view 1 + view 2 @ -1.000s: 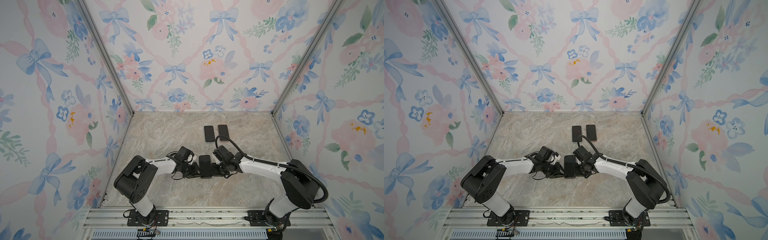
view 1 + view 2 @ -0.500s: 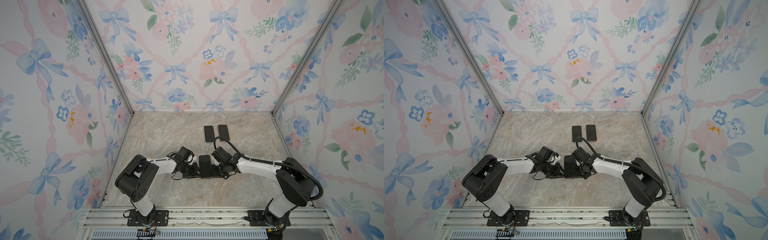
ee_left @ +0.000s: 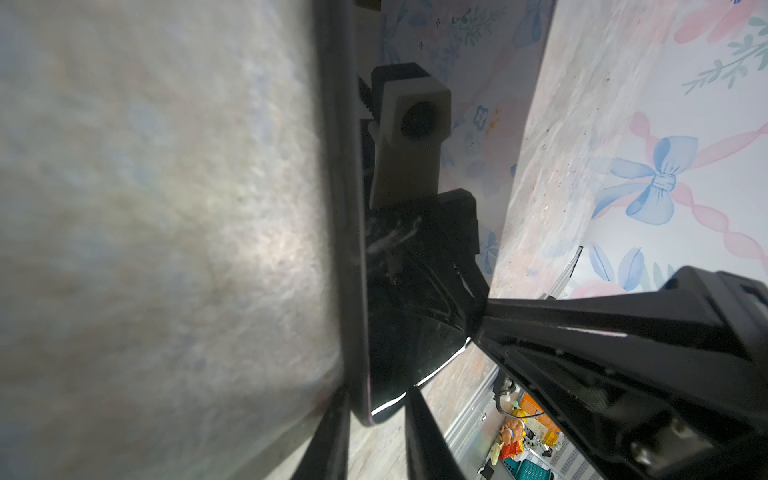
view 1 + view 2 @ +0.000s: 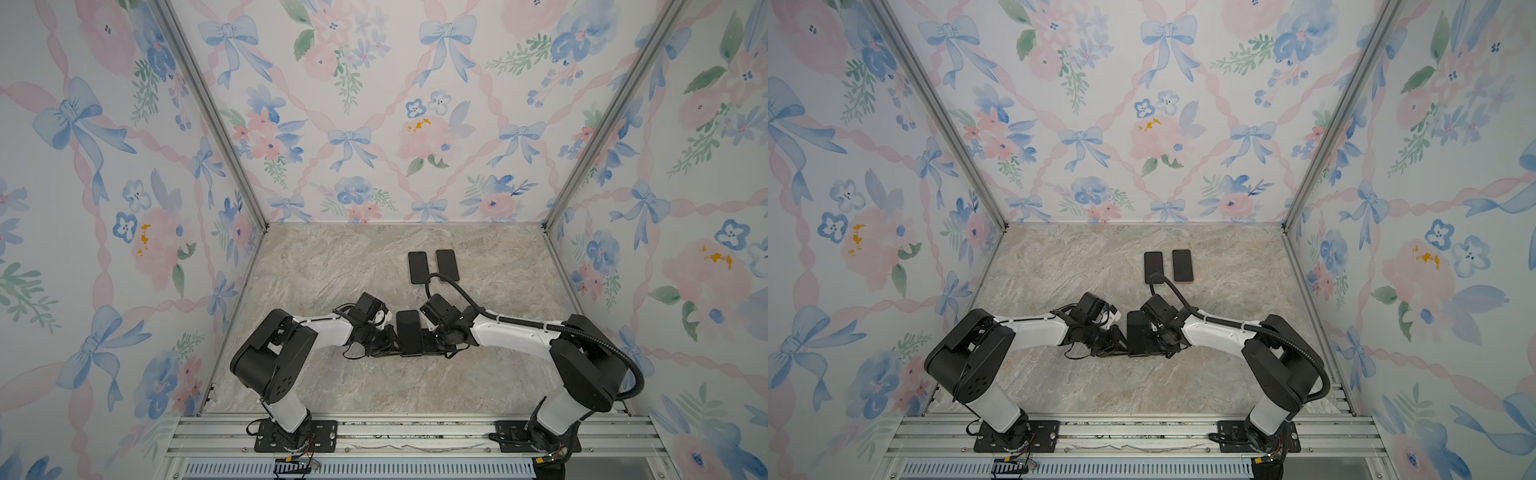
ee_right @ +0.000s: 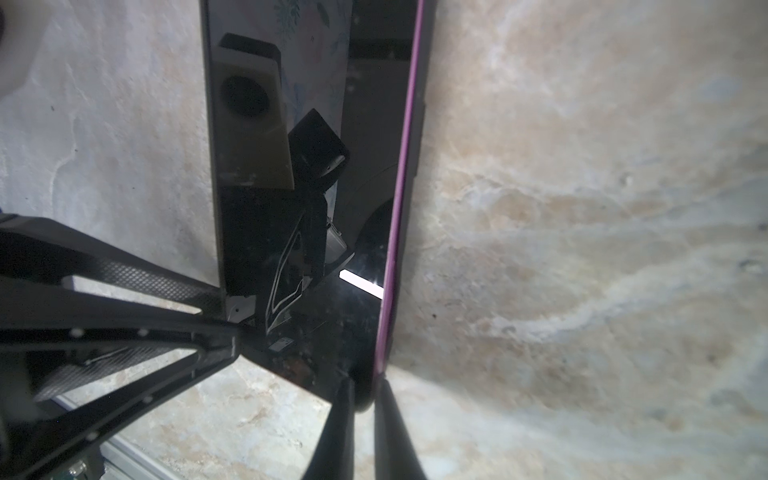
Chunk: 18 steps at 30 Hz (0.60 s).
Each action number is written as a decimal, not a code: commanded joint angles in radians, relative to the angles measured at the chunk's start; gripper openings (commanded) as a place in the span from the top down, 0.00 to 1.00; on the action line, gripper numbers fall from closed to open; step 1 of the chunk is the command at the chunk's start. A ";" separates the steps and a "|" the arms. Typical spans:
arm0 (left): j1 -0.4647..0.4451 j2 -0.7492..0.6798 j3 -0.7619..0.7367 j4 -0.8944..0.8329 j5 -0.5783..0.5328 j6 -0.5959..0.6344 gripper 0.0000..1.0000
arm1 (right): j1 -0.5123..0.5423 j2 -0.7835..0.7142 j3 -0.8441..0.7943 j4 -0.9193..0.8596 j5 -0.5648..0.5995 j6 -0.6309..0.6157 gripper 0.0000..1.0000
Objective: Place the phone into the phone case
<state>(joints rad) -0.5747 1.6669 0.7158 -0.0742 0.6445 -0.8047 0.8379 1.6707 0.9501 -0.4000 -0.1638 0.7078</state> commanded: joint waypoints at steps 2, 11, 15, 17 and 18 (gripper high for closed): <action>-0.008 0.036 0.013 -0.002 0.003 0.025 0.76 | 0.058 0.096 -0.025 0.066 -0.049 0.010 0.90; -0.007 0.037 0.013 -0.002 0.004 0.025 0.77 | 0.064 0.127 -0.043 0.072 -0.028 0.019 0.91; -0.008 0.037 0.013 -0.001 0.004 0.023 0.77 | 0.064 0.145 -0.053 0.091 -0.033 0.024 0.91; -0.008 0.036 0.013 -0.001 0.002 0.024 0.78 | 0.066 0.152 -0.058 0.095 -0.032 0.026 0.92; -0.008 0.036 0.013 -0.002 0.004 0.024 0.78 | 0.067 0.153 -0.057 0.095 -0.030 0.026 0.92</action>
<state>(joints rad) -0.5739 1.6688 0.7166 -0.0769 0.6441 -0.8047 0.8410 1.6878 0.9508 -0.3992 -0.1535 0.7345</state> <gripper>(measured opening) 0.226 0.088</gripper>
